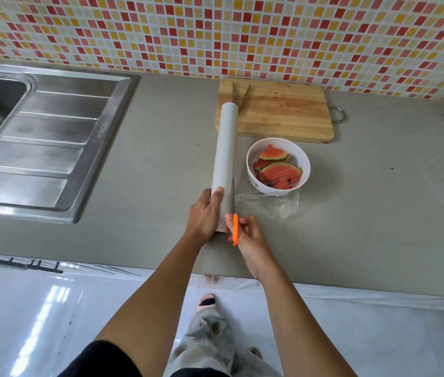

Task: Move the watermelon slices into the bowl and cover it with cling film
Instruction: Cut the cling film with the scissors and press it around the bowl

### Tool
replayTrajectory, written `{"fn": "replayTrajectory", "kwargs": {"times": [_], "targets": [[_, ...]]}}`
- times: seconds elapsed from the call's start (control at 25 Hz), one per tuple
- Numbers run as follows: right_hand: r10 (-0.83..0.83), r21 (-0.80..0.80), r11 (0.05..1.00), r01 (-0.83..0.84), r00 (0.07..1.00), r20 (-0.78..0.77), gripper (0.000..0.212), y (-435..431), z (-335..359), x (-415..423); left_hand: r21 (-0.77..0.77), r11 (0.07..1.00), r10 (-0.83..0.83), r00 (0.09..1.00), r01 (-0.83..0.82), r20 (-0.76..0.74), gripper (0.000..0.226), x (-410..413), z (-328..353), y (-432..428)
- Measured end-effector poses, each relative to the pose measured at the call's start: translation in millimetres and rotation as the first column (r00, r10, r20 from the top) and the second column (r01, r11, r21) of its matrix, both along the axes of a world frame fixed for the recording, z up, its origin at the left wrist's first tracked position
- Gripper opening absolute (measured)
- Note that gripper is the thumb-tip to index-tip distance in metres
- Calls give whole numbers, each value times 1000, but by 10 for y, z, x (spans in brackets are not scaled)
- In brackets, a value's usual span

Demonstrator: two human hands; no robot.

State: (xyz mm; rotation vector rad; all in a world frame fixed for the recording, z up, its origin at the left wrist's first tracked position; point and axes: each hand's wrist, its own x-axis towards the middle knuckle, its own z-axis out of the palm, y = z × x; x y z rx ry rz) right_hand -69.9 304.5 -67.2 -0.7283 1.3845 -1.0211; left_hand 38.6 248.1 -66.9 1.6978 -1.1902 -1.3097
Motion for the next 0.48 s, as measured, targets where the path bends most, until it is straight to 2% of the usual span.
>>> {"fn": "replayTrajectory", "kwargs": {"times": [0.12, 0.48], "targets": [[-6, -16, 1000, 6, 1000, 17, 31, -38, -20, -10, 3, 1000, 7, 1000, -7, -7, 38, 1, 0, 5], [-16, -17, 1000, 16, 1000, 11, 43, -239, -34, -34, -26, 999, -21, 1000, 21, 3, 29, 34, 24, 37]]}}
